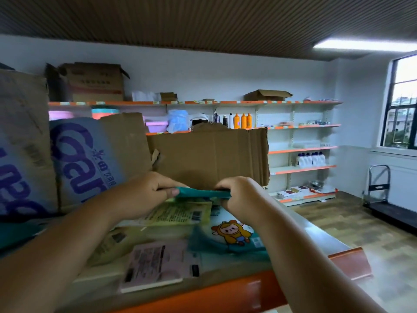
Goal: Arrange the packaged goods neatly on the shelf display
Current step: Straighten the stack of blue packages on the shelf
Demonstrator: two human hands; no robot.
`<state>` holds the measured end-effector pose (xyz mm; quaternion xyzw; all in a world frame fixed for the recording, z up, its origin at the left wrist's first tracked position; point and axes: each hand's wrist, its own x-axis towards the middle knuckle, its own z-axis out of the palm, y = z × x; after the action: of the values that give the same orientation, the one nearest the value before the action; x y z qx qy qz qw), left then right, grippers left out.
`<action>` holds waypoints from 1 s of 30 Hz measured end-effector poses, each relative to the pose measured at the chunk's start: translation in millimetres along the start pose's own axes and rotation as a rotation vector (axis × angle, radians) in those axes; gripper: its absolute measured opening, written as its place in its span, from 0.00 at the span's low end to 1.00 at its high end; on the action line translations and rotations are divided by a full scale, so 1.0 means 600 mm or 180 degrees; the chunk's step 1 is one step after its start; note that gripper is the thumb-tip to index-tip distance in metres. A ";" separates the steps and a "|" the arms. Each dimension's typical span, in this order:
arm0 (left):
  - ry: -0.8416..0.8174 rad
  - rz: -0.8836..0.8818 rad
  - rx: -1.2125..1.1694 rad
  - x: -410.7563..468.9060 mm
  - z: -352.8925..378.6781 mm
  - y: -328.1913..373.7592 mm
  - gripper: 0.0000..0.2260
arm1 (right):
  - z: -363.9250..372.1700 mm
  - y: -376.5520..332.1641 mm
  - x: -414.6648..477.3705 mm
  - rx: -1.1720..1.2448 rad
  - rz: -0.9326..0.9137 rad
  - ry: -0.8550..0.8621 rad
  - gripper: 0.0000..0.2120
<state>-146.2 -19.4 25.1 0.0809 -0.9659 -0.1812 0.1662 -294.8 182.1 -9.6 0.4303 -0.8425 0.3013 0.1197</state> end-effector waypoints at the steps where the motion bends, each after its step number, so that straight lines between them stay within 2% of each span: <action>1: -0.0027 -0.0015 0.0011 -0.002 -0.004 -0.001 0.12 | 0.000 -0.001 0.001 -0.0023 -0.0025 0.0053 0.16; 6: -0.0165 0.0081 0.0434 -0.010 0.000 0.019 0.15 | 0.001 -0.023 -0.003 -0.0302 -0.0458 0.0250 0.15; 9: -0.0048 0.0277 0.0747 -0.006 0.019 0.033 0.17 | 0.003 -0.043 -0.014 -0.0362 -0.1099 0.0462 0.09; 11: 0.0075 0.0419 0.0784 -0.003 0.024 0.034 0.16 | 0.003 -0.048 -0.018 -0.0238 -0.1242 0.0604 0.06; 15: 0.0135 0.0506 0.0327 -0.013 0.004 0.021 0.15 | 0.002 -0.031 -0.018 0.0142 -0.0924 0.0386 0.11; 19: 0.0168 0.0602 -0.0197 -0.023 -0.022 0.009 0.17 | -0.003 -0.020 -0.019 0.0063 -0.0534 -0.0032 0.10; 22: 0.0141 0.0686 -0.0351 -0.024 -0.025 0.011 0.18 | -0.005 -0.022 -0.022 0.0022 -0.0395 0.0007 0.12; 26: -0.0129 0.0704 -0.0122 -0.025 -0.026 0.008 0.18 | -0.007 -0.035 -0.024 -0.0275 -0.0451 0.0353 0.15; 28: -0.0405 0.0695 -0.0144 -0.028 -0.030 0.010 0.20 | -0.011 -0.049 -0.023 -0.0614 -0.0428 0.0252 0.13; 30: -0.0793 0.0722 -0.0418 -0.032 -0.034 0.017 0.25 | -0.015 -0.062 -0.021 -0.0943 -0.0420 -0.0022 0.12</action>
<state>-122.1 -12.5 41.0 -0.0627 -0.9680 -0.2327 0.0696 -258.1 179.2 6.9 0.4633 -0.8480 0.1637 0.1984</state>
